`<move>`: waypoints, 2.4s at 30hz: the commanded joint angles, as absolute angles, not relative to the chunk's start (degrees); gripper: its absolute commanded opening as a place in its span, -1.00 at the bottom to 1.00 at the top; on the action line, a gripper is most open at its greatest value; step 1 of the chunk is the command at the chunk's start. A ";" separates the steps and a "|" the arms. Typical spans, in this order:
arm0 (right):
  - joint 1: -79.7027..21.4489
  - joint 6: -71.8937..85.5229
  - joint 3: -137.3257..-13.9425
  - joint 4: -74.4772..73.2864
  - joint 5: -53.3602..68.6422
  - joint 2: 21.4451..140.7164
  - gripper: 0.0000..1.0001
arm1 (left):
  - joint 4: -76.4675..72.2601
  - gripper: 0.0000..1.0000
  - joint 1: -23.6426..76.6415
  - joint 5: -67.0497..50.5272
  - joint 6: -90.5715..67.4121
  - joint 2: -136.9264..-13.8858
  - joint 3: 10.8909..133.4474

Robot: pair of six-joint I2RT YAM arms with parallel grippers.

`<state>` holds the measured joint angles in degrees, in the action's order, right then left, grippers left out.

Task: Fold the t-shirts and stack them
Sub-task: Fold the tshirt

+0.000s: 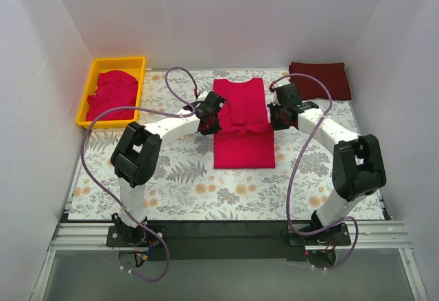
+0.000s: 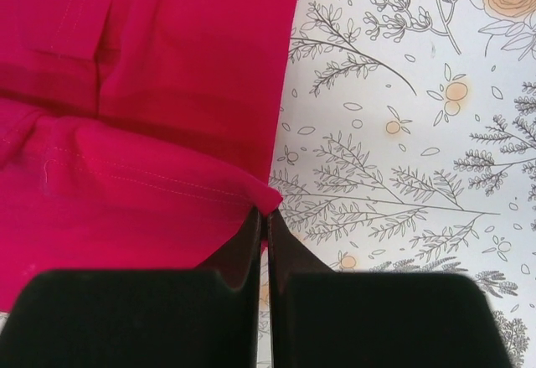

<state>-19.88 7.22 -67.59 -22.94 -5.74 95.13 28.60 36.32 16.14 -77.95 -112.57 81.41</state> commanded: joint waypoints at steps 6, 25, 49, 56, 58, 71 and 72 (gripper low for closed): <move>-18.28 5.98 -67.59 -16.79 -5.71 98.43 -0.97 | 25.93 -1.00 34.54 19.51 -77.08 -112.32 81.39; -17.58 7.29 -67.94 -13.18 -2.99 100.47 -0.29 | 22.94 -0.53 34.45 19.78 -77.26 -114.17 80.16; -24.08 15.03 -51.76 6.15 15.03 94.29 -0.86 | 20.39 -0.83 50.27 14.68 -85.34 -104.05 65.83; -23.30 12.66 -57.38 6.94 12.13 102.21 -0.88 | 20.39 -0.85 50.62 13.10 -85.78 -105.82 61.97; -22.59 11.87 -60.28 6.86 11.52 104.66 -0.87 | 20.57 -0.85 50.62 12.83 -85.61 -105.73 61.26; -16.70 10.54 -82.28 2.90 18.80 115.32 -0.77 | 22.41 -0.84 52.73 8.61 -89.56 -97.22 50.90; -16.70 10.89 -80.96 3.07 19.94 114.01 -0.75 | 22.33 -0.83 53.00 8.35 -90.34 -96.08 50.19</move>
